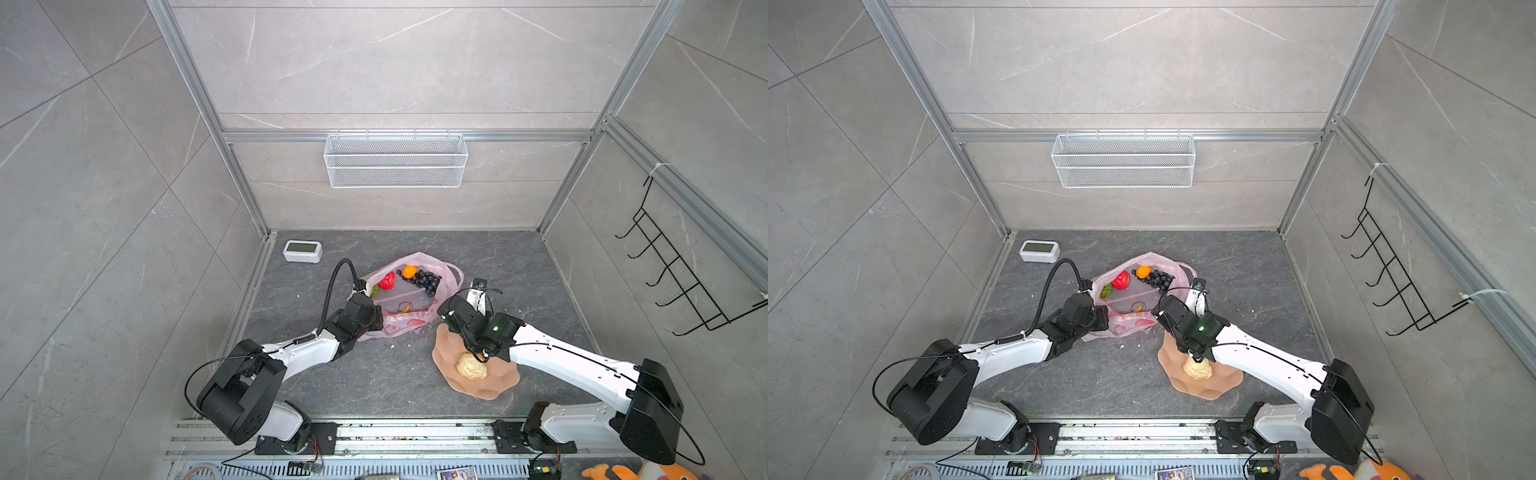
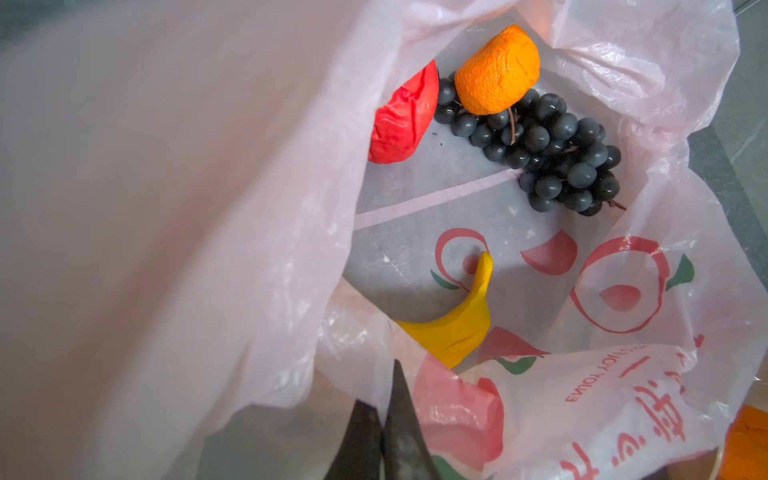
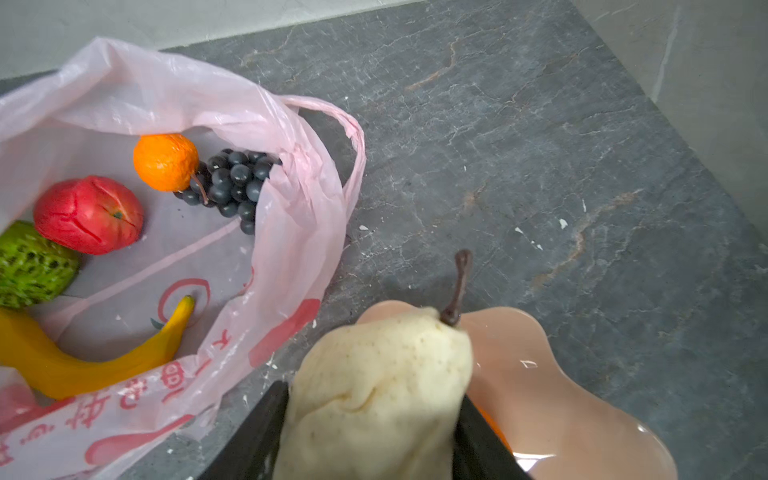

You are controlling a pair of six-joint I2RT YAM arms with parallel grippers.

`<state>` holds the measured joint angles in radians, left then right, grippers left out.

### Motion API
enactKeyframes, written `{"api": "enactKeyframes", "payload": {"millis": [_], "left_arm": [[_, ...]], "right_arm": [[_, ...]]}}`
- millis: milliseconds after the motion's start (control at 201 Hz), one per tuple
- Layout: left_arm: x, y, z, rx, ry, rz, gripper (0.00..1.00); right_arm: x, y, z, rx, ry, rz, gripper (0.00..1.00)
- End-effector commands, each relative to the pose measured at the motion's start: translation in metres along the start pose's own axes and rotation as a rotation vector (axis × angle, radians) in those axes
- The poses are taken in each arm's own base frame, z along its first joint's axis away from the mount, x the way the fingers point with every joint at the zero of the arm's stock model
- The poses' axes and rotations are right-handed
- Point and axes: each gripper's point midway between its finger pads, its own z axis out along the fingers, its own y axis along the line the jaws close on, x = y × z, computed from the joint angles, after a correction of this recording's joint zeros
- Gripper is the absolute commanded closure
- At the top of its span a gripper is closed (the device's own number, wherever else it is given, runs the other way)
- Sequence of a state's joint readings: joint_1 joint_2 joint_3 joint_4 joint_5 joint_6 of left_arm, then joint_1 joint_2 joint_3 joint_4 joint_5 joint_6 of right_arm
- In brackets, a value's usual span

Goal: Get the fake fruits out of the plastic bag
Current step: 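Carry the pear over the peach bowl and lower it with the right gripper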

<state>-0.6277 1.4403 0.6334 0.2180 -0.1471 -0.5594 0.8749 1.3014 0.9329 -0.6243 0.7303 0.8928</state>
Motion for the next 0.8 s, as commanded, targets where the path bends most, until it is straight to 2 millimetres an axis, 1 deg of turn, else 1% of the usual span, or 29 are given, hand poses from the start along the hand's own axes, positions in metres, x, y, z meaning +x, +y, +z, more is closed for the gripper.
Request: {"api": "enactKeyframes", "payload": {"millis": [0, 199, 274, 602, 792], "left_arm": [[-0.012, -0.005, 0.0, 0.016, -0.038, -0.003, 0.95], [-0.013, -0.004, -0.001, 0.013, -0.041, -0.002, 0.95], [-0.013, -0.004, -0.001, 0.012, -0.04, -0.003, 0.95], [-0.013, -0.004, -0.001, 0.011, -0.041, -0.002, 0.94], [-0.013, -0.003, 0.001, 0.006, -0.04, -0.002, 0.95]], "right_arm": [[0.008, -0.008, -0.002, 0.043, -0.029, -0.073, 0.51], [0.026, -0.004, 0.007, 0.046, -0.034, -0.148, 0.51], [0.032, 0.003, 0.009, 0.026, -0.029, -0.182, 0.51], [0.056, 0.009, 0.015, 0.059, -0.028, -0.281, 0.5], [0.069, 0.004, 0.021, 0.105, -0.019, -0.31, 0.49]]}}
